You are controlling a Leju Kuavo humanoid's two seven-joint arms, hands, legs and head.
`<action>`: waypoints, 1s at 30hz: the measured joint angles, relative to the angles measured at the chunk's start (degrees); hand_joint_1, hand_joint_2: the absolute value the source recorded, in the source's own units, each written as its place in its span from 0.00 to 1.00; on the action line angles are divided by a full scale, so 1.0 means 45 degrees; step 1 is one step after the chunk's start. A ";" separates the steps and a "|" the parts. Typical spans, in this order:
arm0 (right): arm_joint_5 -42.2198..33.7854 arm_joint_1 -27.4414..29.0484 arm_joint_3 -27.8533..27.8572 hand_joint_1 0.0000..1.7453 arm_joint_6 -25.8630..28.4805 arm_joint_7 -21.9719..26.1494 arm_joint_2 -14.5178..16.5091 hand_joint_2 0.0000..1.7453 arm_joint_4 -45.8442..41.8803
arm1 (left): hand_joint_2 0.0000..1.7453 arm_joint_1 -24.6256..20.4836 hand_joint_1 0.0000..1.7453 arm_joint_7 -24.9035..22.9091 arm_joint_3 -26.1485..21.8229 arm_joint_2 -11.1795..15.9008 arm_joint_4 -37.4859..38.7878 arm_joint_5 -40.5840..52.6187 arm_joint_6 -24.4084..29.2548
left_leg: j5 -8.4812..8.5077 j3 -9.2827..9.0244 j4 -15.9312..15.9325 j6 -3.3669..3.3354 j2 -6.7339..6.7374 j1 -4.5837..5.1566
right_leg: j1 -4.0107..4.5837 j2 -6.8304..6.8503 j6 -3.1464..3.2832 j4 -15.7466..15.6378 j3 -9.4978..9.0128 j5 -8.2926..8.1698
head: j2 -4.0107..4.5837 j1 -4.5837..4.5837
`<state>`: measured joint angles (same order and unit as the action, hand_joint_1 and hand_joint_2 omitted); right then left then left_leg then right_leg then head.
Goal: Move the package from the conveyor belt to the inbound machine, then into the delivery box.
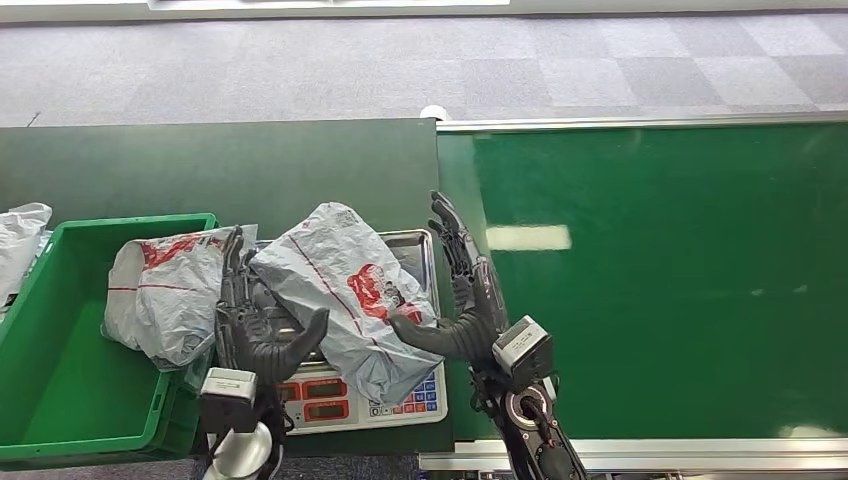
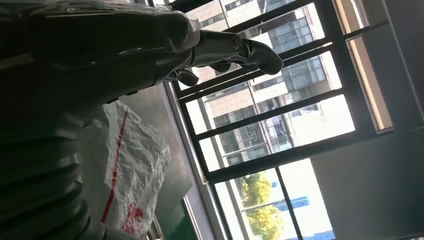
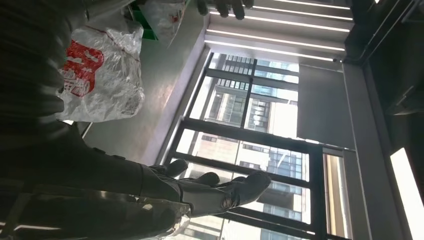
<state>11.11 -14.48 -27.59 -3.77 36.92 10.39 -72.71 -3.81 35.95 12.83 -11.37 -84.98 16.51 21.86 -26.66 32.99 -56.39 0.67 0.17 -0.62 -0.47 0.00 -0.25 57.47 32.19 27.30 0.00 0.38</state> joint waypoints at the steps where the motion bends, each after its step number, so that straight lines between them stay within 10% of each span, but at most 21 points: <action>1: 0.0056 0.0047 -0.0010 0.00 0.0066 0.0017 0.0005 1.00 -0.0128 | 1.00 -0.0095 0.00 -0.0223 0.0218 -0.0085 0.0239 0.0383 0.0133 | 0.0000 0.0000 0.0000 0.0000 0.0000 0.0001 | -0.0001 0.0000 -0.0001 0.0000 0.0000 0.0000 | 0.0000 -0.0001; 17: 0.0710 0.0326 -0.0712 0.00 -0.0161 0.0061 0.0195 1.00 -0.1349 | 1.00 -0.2894 0.00 -0.3171 0.1393 -0.0561 0.3992 0.4954 0.1672 | 0.0005 -0.0002 -0.0001 0.0004 0.0000 -0.0005 | 0.0005 -0.0001 -0.0001 0.0003 -0.0002 -0.0003 | 0.0000 0.0000; 30: 0.0556 0.0568 -0.0436 0.00 -0.0299 -0.0063 0.0396 1.00 -0.1333 | 1.00 -0.3824 0.00 -0.6839 0.1241 -0.0604 0.6143 0.8313 0.0015 | 0.0003 0.0003 0.0001 0.0004 0.0005 -0.0005 | 0.0006 -0.0003 -0.0002 0.0003 -0.0003 -0.0003 | 0.0000 0.0000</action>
<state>13.62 -11.93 -29.55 -5.11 36.64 12.17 -78.71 -21.02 5.18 18.42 -14.09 -57.33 53.92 21.93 -26.65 33.01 -56.39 0.69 0.20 -0.65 -0.44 -0.02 -0.25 57.49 32.18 27.28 0.00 0.38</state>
